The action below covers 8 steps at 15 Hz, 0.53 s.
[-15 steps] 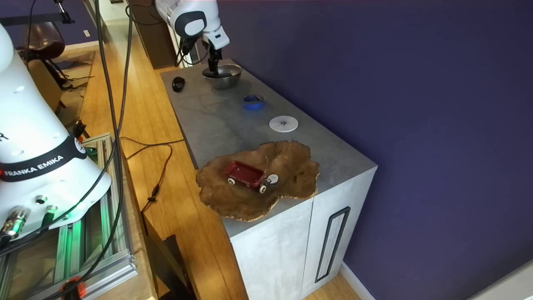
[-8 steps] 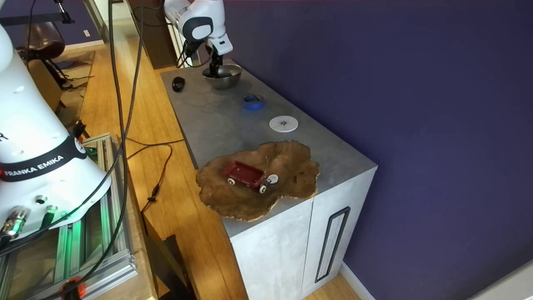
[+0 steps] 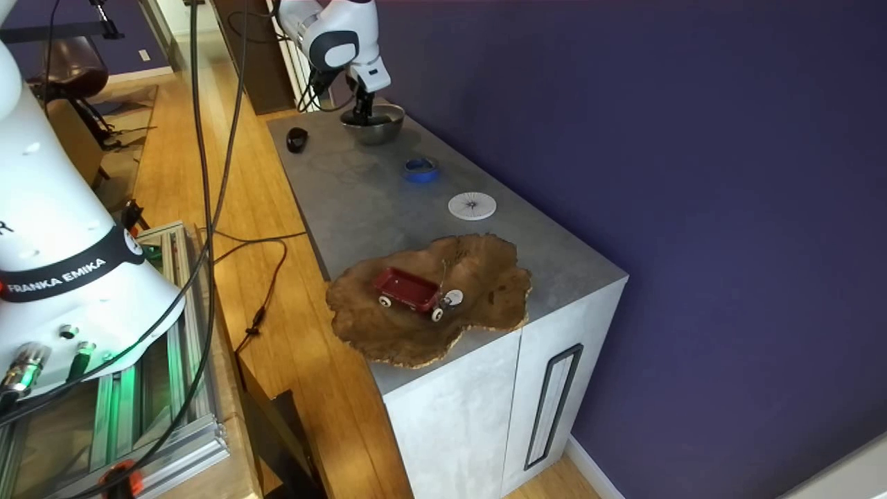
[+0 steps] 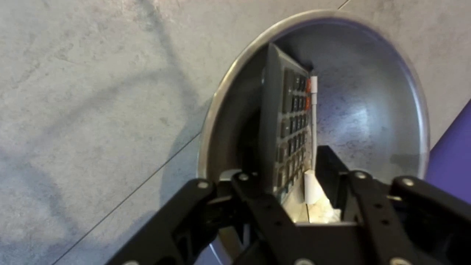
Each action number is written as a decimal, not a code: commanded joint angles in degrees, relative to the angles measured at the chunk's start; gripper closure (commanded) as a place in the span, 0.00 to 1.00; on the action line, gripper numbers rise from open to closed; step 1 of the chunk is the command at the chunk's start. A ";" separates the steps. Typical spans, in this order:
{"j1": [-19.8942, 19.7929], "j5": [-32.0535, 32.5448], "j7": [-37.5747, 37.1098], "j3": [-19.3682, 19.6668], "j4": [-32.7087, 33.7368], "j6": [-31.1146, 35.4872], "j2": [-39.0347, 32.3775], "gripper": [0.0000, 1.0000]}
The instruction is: Put the calculator on the blue tape
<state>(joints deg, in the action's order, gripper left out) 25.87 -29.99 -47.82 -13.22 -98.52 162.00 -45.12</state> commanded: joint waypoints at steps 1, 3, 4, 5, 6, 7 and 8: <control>0.88 1.70 -1.91 0.88 0.78 3.26 -0.37 0.83; 1.15 2.00 -1.92 1.32 0.41 4.61 -0.15 0.97; 1.17 2.16 -1.88 1.37 0.24 5.13 0.03 1.00; 1.20 2.39 -1.78 1.35 -0.10 5.34 0.50 0.96; 1.08 2.62 -1.49 1.14 -0.50 5.07 0.97 0.96; 0.62 2.75 -0.62 0.42 -1.77 4.68 2.31 0.95; 0.52 2.89 -0.10 0.12 -3.70 5.09 4.13 0.95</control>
<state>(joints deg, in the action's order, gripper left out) 26.36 -28.53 -47.76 -12.75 -98.51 166.33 -44.86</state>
